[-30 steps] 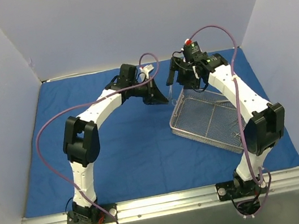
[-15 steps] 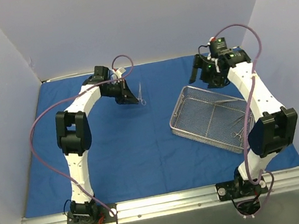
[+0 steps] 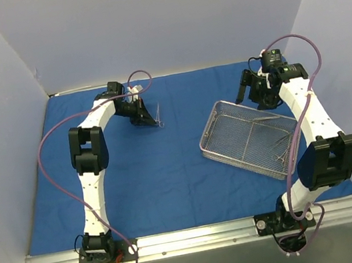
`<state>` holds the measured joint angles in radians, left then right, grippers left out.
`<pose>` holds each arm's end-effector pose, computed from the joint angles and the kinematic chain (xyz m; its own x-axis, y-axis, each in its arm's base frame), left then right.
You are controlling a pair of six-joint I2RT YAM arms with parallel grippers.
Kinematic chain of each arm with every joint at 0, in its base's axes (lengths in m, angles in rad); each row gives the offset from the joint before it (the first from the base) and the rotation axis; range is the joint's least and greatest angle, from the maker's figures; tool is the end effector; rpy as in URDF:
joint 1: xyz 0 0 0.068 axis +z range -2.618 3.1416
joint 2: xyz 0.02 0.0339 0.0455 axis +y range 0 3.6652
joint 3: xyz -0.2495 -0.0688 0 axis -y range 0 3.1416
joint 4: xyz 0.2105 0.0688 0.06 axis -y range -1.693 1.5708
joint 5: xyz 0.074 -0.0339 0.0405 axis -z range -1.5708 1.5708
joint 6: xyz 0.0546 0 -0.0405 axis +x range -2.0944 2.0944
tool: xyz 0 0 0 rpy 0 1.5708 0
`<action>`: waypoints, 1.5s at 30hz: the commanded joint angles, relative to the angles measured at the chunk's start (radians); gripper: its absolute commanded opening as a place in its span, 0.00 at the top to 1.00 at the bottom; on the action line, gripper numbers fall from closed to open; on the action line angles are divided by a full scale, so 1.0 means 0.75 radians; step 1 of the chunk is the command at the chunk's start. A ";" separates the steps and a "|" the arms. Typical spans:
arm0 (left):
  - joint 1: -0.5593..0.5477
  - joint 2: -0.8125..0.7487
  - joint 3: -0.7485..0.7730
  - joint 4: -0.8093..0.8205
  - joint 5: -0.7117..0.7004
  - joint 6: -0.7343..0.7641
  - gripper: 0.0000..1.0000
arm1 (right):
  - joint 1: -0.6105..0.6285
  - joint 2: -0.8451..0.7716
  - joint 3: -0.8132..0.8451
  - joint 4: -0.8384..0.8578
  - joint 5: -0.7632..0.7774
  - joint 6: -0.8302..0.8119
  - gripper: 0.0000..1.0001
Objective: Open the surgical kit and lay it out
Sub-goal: Place the medical item in the surgical kit.
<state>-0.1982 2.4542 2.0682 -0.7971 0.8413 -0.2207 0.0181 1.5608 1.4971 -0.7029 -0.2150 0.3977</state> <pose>0.4549 -0.1329 0.1460 -0.9749 0.0470 -0.2178 0.1990 0.6234 -0.7562 0.3229 0.0175 0.3211 -0.7058 0.3657 -0.6067 0.1107 0.9029 0.4154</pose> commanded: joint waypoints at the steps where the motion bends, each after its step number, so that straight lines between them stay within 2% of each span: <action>1: 0.017 0.016 0.051 -0.019 0.030 0.022 0.98 | -0.018 -0.054 -0.033 -0.020 -0.018 -0.033 0.18; 4: 0.021 0.031 0.024 -0.003 0.036 -0.037 0.98 | -0.054 -0.058 -0.053 -0.016 -0.030 -0.035 0.18; 8: 0.027 -0.028 -0.172 0.244 0.056 -0.192 0.98 | -0.079 -0.064 -0.071 -0.006 -0.030 -0.039 0.18; 11: 0.041 -0.041 -0.240 0.367 0.083 -0.303 0.98 | -0.085 -0.066 -0.086 -0.004 -0.045 -0.039 0.18; 17: 0.060 -0.018 -0.262 0.400 0.079 -0.352 0.96 | -0.092 -0.060 -0.094 0.000 -0.049 -0.039 0.18; 20: 0.072 -0.006 -0.254 0.368 0.056 -0.344 0.90 | -0.094 -0.060 -0.098 0.002 -0.051 -0.039 0.18; 24: 0.078 -0.002 -0.225 0.284 0.001 -0.297 0.66 | -0.098 -0.056 -0.096 0.002 -0.053 -0.035 0.18; 28: 0.086 -0.018 -0.232 0.253 -0.046 -0.283 0.51 | -0.098 -0.046 -0.088 -0.004 -0.055 -0.033 0.18; 35: 0.092 -0.088 -0.254 0.183 -0.075 -0.248 0.42 | -0.106 0.017 -0.002 -0.093 0.043 -0.019 0.18; 36: 0.092 -0.128 -0.293 0.181 -0.079 -0.246 0.41 | -0.112 0.038 0.014 -0.122 0.124 -0.009 0.18; 40: 0.088 -0.251 -0.431 0.169 -0.109 -0.242 0.39 | -0.135 0.075 0.037 -0.220 0.233 0.028 0.18; 43: 0.076 -0.353 -0.518 0.140 -0.148 -0.227 0.39 | -0.141 0.085 -0.012 -0.278 0.282 0.055 0.19; 45: 0.068 -0.445 -0.567 0.148 -0.193 -0.221 0.38 | -0.149 0.075 -0.079 -0.302 0.342 0.073 0.23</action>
<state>-0.1429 2.2524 1.6718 -0.6617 0.7586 -0.4244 -0.0841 1.6173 1.4811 -0.8188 -0.0628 0.4191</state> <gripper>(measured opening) 0.615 0.791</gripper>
